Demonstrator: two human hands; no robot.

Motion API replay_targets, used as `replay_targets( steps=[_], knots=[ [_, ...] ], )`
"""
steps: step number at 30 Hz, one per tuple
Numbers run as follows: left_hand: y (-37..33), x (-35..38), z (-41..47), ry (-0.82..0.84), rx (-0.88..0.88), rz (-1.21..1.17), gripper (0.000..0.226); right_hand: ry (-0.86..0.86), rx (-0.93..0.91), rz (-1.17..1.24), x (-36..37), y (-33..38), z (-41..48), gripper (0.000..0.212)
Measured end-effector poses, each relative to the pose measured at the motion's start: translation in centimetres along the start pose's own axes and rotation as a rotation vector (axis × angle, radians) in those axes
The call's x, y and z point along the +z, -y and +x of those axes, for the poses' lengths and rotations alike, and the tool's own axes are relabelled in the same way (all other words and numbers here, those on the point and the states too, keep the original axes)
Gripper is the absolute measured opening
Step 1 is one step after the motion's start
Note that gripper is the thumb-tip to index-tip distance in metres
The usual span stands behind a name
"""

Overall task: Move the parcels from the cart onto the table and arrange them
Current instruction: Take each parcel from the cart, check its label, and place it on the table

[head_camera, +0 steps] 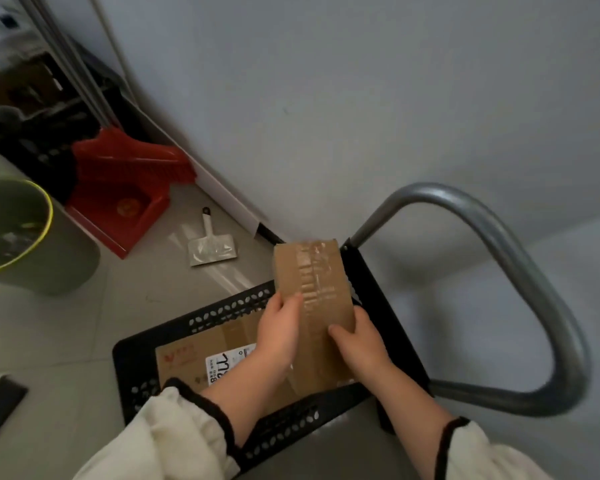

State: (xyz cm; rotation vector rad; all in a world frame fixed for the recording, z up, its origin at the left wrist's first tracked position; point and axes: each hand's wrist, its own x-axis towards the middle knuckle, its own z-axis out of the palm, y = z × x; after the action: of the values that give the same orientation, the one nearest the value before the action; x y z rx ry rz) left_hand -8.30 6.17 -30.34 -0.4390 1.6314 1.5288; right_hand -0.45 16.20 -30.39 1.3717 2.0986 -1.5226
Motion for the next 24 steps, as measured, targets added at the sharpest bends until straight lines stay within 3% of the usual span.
replay_targets(
  steps=[7,9,12,15,17,19,21,24],
  knots=[
    [-14.7,-2.9,-13.4,0.010,0.199,0.080,0.033,-0.022,-0.138,0.131,-5.2,14.4,-12.9,0.034],
    [-19.9,-4.6,-18.5,0.061,0.354,0.171,0.038,-0.016,-0.198,0.182,-7.3,19.2,-17.7,0.034],
    [-27.1,-7.6,-26.8,0.135,0.700,0.391,0.062,0.003,-0.296,0.318,-9.9,25.9,-25.3,0.052],
    [-32.7,-11.7,-35.2,0.066,0.940,0.601,0.054,0.065,-0.442,0.397,-10.9,31.6,-32.8,0.069],
    [-35.2,-14.1,-40.5,0.015,0.897,0.685,0.074,0.063,-0.564,0.400,-11.5,34.5,-37.5,0.079],
    [-36.6,-16.0,-45.4,0.041,0.774,0.506,0.100,0.085,-0.681,0.409,-11.9,36.5,-41.7,0.081],
    [-37.0,-17.2,-49.4,0.075,0.774,0.344,0.079,0.135,-0.756,0.447,-12.1,37.3,-45.4,0.089],
    [-36.4,-18.1,-54.1,0.048,0.854,0.366,0.046,0.160,-0.810,0.514,-12.4,37.0,-49.3,0.100]
  ],
)
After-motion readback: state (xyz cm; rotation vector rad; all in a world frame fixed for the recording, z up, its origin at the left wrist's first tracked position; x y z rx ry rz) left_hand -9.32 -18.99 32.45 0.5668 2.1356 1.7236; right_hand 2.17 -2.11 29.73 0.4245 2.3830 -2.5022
